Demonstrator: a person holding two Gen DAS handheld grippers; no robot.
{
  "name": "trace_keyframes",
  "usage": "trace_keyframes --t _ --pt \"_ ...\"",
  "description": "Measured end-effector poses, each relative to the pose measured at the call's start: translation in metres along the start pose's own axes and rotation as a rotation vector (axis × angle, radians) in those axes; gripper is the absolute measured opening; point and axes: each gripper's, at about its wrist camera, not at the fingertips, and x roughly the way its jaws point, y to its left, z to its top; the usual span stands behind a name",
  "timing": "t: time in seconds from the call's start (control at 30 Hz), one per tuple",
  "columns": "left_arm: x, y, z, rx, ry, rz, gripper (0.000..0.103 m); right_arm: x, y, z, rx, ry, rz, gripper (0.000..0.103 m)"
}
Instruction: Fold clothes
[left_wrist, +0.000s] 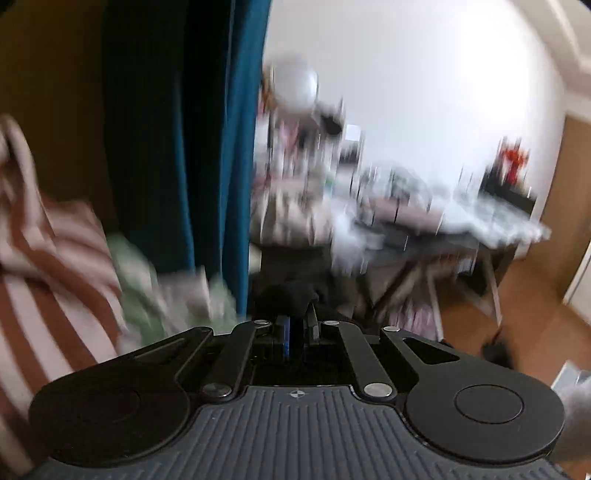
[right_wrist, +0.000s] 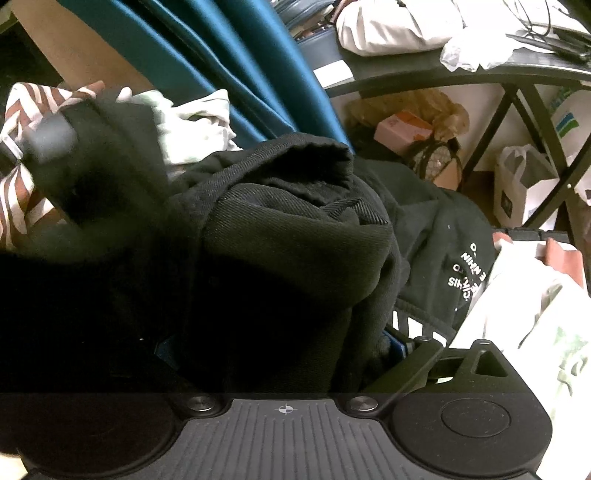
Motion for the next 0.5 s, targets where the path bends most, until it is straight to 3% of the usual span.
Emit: trace_keyframes --t 0.1,0.27,0.3,0.37,0.4,0.5 --pt "0.023 0.003 -0.027 -0.008 0.113 0.031 0.007 0.001 -0.002 -0.002 -0.003 0.009 0.002 0.096" --pt "0.026 0.013 -0.048 -0.072 0.169 0.046 0.010 0.003 0.001 -0.006 -0.013 0.021 -0.006 0.098" --pt "0.024 0.014 -0.046 -0.083 0.172 0.048 0.016 0.004 0.001 -0.005 -0.011 0.022 -0.007 0.098" --pt "0.018 0.016 -0.041 -0.098 0.173 0.069 0.047 0.004 0.002 -0.004 -0.008 0.024 -0.007 0.098" --pt "0.012 0.015 -0.039 -0.094 0.171 0.094 0.070 0.004 0.002 -0.004 -0.008 0.025 -0.006 0.098" --pt "-0.018 0.014 -0.035 -0.102 0.133 0.076 0.074 0.004 0.001 -0.004 -0.007 0.024 -0.003 0.098"
